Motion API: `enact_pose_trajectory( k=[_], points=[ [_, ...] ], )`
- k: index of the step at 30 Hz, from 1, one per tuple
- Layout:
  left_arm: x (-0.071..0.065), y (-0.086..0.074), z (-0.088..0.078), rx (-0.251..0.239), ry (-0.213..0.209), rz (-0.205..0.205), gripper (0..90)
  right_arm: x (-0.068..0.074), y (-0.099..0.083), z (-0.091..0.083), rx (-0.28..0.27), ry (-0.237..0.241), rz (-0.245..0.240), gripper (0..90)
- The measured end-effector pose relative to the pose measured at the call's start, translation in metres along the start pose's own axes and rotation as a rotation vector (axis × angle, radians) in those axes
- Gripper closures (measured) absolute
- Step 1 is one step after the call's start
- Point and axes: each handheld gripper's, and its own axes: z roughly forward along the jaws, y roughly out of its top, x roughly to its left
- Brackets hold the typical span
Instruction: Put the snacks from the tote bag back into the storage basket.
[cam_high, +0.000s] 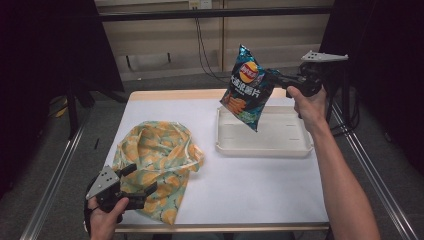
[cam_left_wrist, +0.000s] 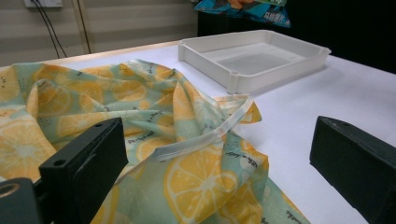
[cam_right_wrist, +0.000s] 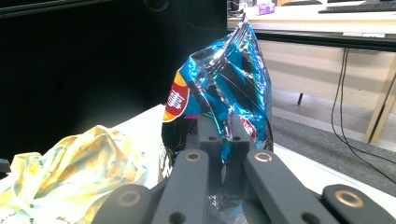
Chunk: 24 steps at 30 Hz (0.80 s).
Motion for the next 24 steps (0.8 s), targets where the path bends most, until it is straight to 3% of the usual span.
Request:
enact_pose_trajectory(
  k=[6, 8, 16, 24],
  points=[
    [0.008, -0.003, -0.002, 0.008, 0.041, -0.011, 3.5, -0.01, -0.004, 0.002, 0.024, -0.016, 0.011, 89.2],
    [0.008, -0.003, -0.003, 0.0, 0.025, -0.03, 3.5, -0.011, -0.007, 0.003, 0.034, -0.022, 0.011, 89.2],
    [0.002, -0.001, 0.0, 0.011, 0.007, -0.008, 3.5, -0.016, -0.019, 0.009, 0.064, -0.055, 0.025, 89.2],
    [0.008, -0.002, 0.0, 0.006, 0.021, -0.02, 3.5, -0.023, -0.035, 0.021, 0.112, -0.067, 0.049, 89.1]
  ],
)
